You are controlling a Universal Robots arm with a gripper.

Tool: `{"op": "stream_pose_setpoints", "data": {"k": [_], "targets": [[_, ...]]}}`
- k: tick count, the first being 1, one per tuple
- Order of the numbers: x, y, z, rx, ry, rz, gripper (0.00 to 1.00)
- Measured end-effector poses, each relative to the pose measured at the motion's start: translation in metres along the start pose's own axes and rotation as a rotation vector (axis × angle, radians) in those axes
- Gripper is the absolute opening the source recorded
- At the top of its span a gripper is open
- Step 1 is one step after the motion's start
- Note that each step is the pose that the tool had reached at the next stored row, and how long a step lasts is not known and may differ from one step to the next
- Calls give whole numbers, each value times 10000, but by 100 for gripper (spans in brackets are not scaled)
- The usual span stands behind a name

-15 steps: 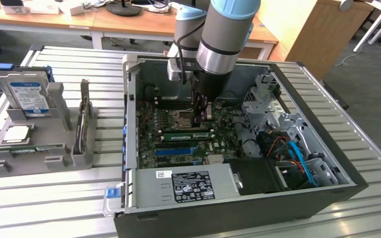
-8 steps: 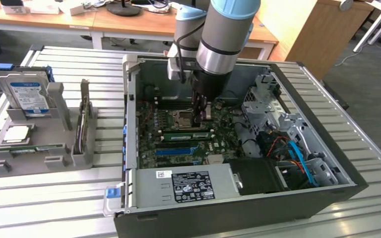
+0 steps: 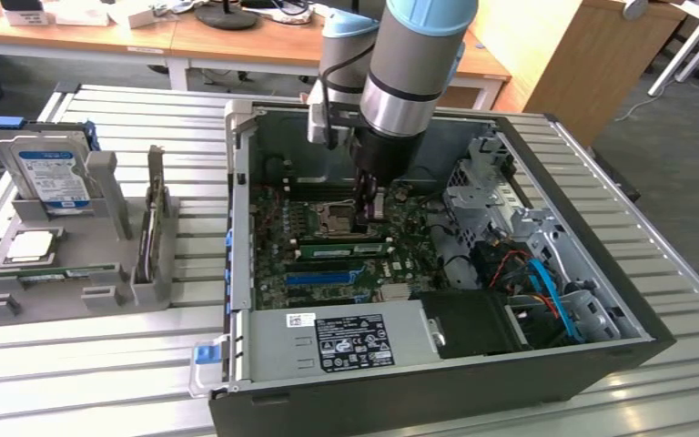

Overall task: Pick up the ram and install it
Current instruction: 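Press down the ram until it locks into place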

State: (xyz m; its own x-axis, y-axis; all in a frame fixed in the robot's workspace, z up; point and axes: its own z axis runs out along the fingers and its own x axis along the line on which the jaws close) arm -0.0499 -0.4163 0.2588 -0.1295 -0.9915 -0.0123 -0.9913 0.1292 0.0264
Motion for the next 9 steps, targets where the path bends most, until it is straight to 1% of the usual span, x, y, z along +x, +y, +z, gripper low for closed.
{"op": "stream_pose_setpoints", "data": {"k": [9], "targets": [[0, 0, 1, 13, -27, 1032, 11]]}}
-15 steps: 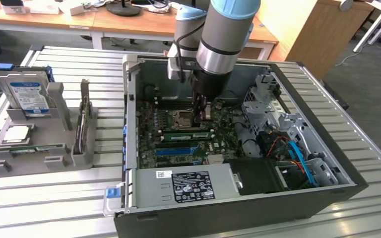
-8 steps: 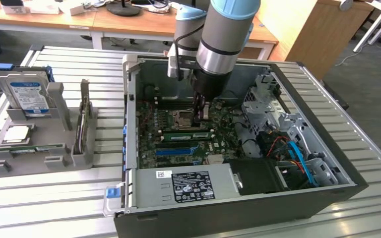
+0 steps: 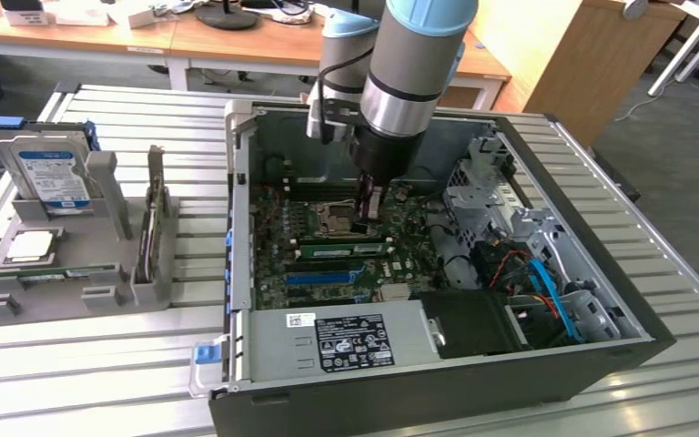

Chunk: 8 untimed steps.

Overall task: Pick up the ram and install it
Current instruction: 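Press down the ram until it locks into place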

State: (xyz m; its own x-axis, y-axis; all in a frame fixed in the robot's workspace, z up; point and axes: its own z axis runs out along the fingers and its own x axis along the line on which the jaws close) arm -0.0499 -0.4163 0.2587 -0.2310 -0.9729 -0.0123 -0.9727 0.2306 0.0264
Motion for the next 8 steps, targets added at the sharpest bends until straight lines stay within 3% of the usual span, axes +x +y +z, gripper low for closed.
{"op": "stream_pose_setpoints", "data": {"k": [8], "targets": [[0, 0, 1, 11, -25, 945, 11]]}}
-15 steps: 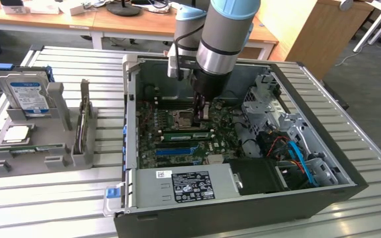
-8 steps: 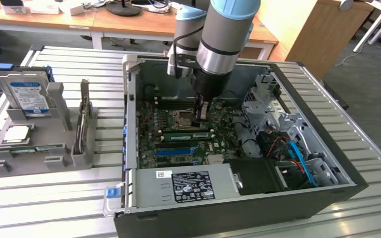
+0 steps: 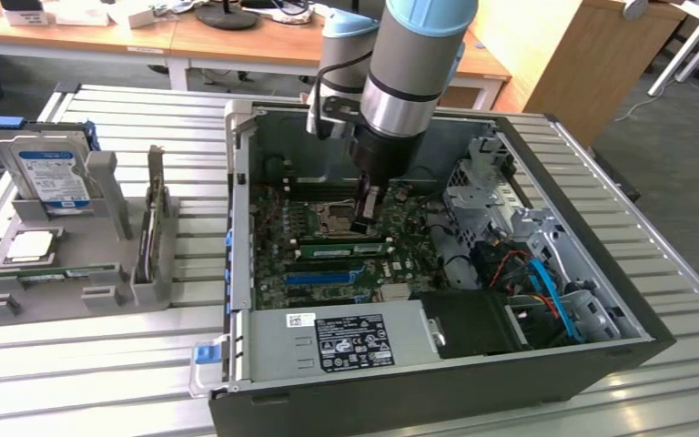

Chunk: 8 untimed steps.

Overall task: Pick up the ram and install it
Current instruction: 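Press down the ram until it locks into place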

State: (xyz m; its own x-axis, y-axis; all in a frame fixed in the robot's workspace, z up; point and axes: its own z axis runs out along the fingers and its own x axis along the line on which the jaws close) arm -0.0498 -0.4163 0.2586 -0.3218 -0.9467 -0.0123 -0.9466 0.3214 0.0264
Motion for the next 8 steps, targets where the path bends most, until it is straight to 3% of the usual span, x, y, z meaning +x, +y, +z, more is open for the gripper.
{"op": "stream_pose_setpoints", "data": {"k": [8], "targets": [[0, 0, 1, 13, -26, 989, 11]]}}
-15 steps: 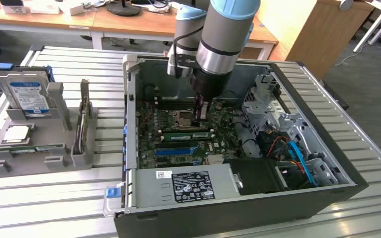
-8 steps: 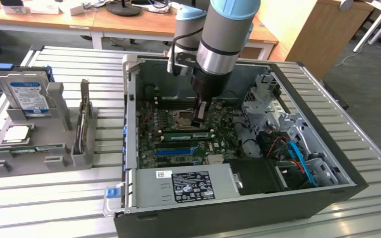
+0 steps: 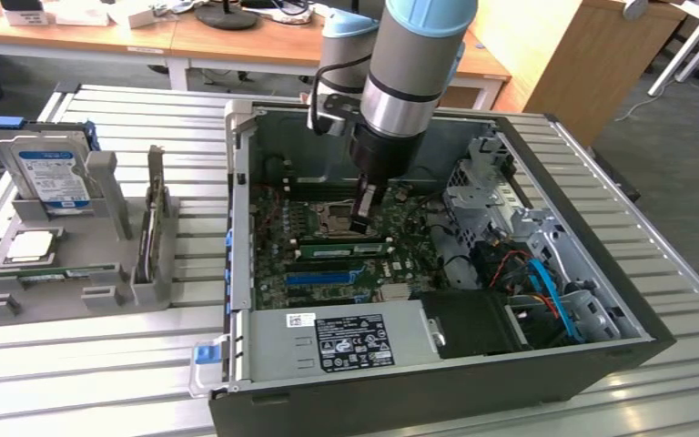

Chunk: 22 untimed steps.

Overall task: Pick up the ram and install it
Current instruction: 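Press down the ram until it locks into place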

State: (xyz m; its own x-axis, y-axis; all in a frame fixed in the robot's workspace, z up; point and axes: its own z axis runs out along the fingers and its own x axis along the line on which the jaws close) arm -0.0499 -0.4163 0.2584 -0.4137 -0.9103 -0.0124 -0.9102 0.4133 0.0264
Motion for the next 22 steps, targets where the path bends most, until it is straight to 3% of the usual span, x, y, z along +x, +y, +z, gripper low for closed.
{"op": "stream_pose_setpoints", "data": {"k": [22], "targets": [[0, 0, 7, 37, -79, 3003, 11]]}}
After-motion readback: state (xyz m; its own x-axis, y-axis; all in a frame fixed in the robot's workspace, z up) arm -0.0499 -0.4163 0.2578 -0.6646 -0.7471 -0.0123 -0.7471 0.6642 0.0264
